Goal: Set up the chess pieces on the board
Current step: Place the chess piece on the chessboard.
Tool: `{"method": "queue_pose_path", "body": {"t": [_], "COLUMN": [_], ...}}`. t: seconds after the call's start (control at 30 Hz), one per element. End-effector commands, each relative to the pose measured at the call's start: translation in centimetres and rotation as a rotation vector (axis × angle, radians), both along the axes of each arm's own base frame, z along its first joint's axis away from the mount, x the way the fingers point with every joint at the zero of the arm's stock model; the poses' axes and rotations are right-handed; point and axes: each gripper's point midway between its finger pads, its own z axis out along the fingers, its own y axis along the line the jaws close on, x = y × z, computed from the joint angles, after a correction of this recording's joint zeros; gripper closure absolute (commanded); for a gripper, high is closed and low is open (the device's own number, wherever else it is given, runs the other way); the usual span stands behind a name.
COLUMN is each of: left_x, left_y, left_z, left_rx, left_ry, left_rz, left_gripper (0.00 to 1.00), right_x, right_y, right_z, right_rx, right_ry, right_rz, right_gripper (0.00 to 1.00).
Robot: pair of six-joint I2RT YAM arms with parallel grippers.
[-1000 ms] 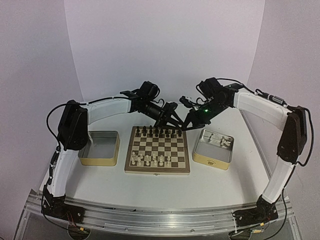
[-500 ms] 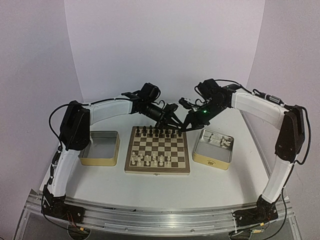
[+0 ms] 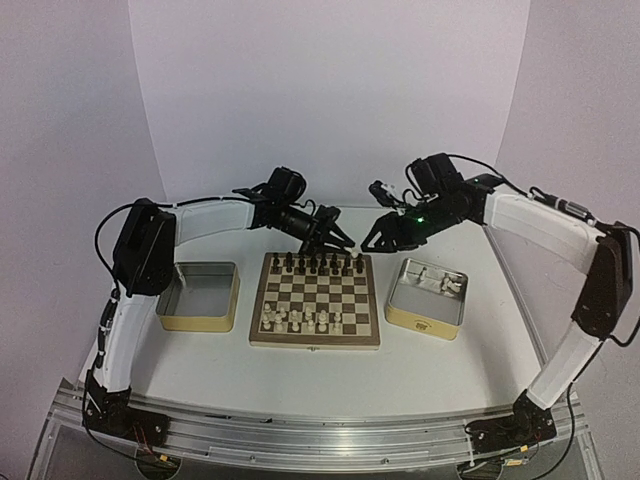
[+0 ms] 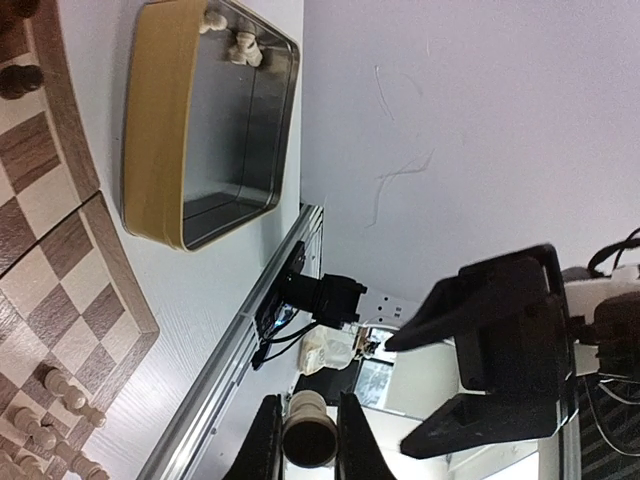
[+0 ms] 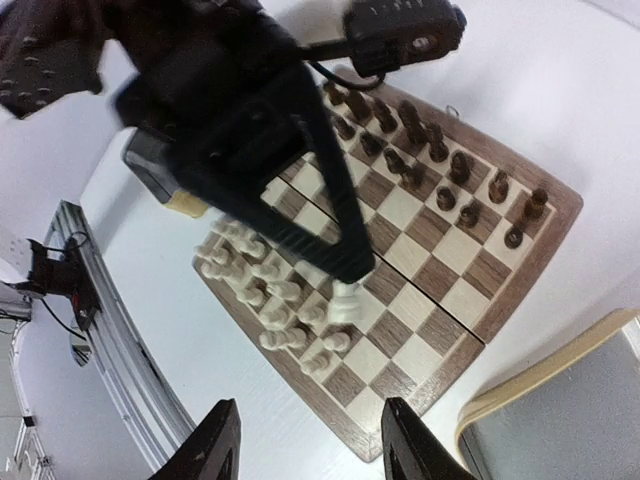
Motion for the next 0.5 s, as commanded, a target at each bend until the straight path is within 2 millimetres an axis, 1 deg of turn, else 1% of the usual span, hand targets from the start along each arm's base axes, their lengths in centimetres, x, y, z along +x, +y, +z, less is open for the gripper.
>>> {"method": "queue_pose_path", "body": {"t": [0.0, 0.03, 0.13, 0.23, 0.33, 0.47], "left_x": [0.5, 0.6, 0.5, 0.3, 0.1, 0.1], "left_y": [1.5, 1.6, 1.8, 1.9, 1.9, 1.9], "left_z": [6.5, 6.8, 7.3, 8.7, 9.3, 9.9], "left_rx": [-0.112, -0.117, -0.131, -0.185, -0.203, -0.218], "left_ry": [-0.037, -0.024, 0.024, 0.042, 0.065, 0.065], "left_rz": [0.038, 0.043, 0.053, 0.054, 0.051, 0.053], "left_gripper": [1.00, 1.00, 1.00, 1.00, 1.00, 1.00], "right_x": [-1.4, -1.2, -0.8, -0.1, 0.4, 1.3], "right_y": [1.4, 1.5, 0.9, 1.2, 1.8, 2.2], "right_z": [5.8, 6.6, 6.3, 5.7, 6.1, 6.0], "right_rx": [0.281, 0.331, 0.370, 0.391, 0.448, 0.470], "right_ry": [-0.195, -0.243, -0.302, -0.304, -0.312, -0.331], "right_rz": [0.040, 0.034, -0.024, -0.046, -0.050, -0.070], "right_gripper": [0.53, 0.53, 0.52, 0.53, 0.53, 0.53]}}
